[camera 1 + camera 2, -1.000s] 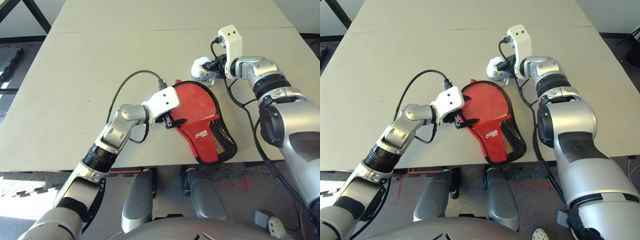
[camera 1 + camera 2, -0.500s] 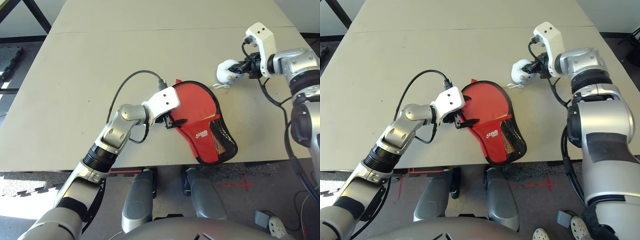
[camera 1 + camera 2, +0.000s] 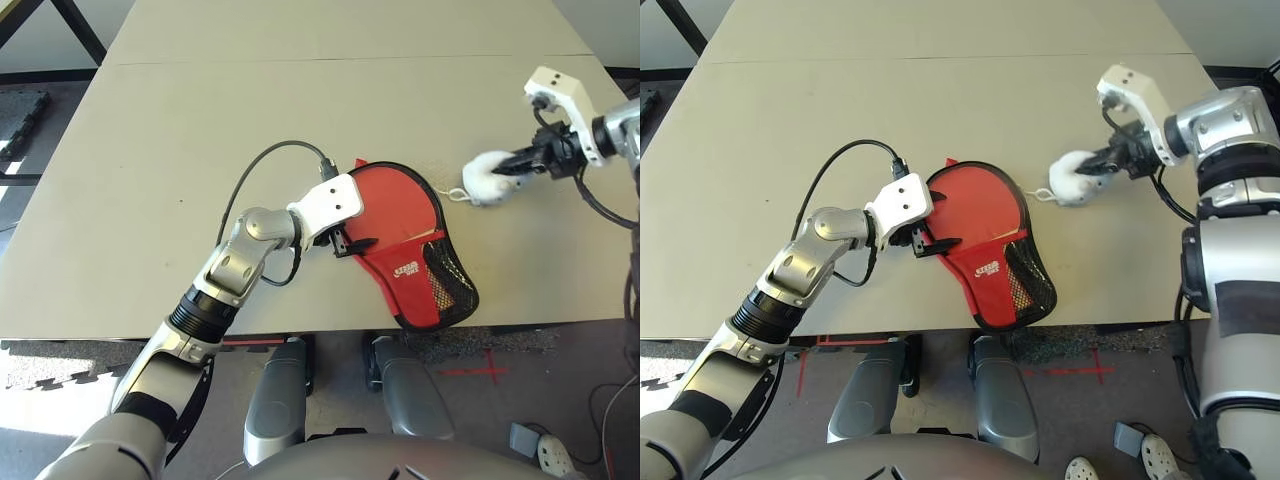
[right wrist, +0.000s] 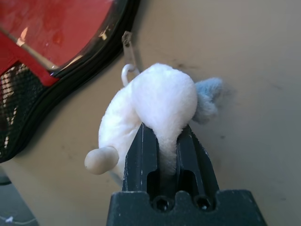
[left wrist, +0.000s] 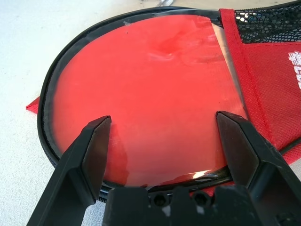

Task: Store the ping-pong paddle in its case and zip it.

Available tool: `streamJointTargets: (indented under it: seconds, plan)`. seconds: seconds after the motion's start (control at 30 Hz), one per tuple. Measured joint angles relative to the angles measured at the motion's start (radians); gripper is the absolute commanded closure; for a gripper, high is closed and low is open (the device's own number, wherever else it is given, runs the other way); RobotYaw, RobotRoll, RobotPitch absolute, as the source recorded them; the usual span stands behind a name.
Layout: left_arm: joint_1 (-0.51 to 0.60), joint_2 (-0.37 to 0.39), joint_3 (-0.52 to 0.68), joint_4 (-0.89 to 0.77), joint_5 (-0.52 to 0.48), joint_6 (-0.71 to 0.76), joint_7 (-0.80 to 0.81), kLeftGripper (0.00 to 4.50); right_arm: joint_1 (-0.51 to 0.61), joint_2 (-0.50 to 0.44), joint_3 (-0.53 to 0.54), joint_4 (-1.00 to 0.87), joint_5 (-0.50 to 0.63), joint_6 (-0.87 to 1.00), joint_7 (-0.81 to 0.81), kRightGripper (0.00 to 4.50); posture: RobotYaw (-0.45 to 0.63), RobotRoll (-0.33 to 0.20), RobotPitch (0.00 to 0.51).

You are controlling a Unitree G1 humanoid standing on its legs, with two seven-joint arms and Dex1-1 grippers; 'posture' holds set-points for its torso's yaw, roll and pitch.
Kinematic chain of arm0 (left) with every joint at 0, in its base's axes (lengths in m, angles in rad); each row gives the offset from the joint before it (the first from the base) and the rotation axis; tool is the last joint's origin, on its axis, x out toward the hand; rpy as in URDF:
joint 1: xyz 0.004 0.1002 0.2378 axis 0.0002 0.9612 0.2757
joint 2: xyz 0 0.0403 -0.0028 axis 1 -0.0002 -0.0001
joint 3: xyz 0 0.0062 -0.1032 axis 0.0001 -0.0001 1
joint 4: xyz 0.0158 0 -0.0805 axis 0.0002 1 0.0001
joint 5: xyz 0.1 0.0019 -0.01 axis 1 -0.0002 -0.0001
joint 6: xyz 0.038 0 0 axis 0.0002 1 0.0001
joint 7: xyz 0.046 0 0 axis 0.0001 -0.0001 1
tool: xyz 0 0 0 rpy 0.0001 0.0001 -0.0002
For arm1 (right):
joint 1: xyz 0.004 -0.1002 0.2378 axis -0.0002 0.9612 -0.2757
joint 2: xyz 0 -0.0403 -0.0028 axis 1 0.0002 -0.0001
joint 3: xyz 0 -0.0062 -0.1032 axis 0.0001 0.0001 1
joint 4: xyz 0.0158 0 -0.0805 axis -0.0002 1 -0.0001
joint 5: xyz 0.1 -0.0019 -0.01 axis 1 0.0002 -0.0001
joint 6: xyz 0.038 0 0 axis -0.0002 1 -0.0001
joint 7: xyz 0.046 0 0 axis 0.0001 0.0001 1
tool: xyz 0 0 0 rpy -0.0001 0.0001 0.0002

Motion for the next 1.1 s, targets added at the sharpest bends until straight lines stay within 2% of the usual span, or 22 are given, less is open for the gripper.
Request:
streamJointTargets:
  seconds: [0.2, 0.37, 0.63, 1.1]
  plan:
    - [-0.001, -0.007, -0.007, 0.002, -0.001, -0.004, 0.0, 0.0, 0.172, -0.185, 0.225, -0.359, 0.311, 0.135, 0.013, 4.42, 0.05, 0.0, 0.236]
    - [-0.001, -0.007, -0.008, 0.004, -0.001, -0.005, 0.0, 0.0, 0.241, -0.312, 0.349, -0.573, 0.483, 0.215, 0.012, 4.42, 0.05, 0.0, 0.236]
    - [-0.001, -0.006, -0.008, 0.006, -0.001, -0.006, -0.001, 0.0, 0.354, -0.419, 0.402, -0.814, 0.617, 0.289, 0.009, 4.43, 0.05, 0.0, 0.235]
    - [-0.003, -0.009, -0.013, 0.013, -0.001, -0.016, -0.004, 0.0, 0.491, -0.529, 0.398, -1.008, 0.688, 0.288, 0.003, 4.43, 0.04, 0.0, 0.232]
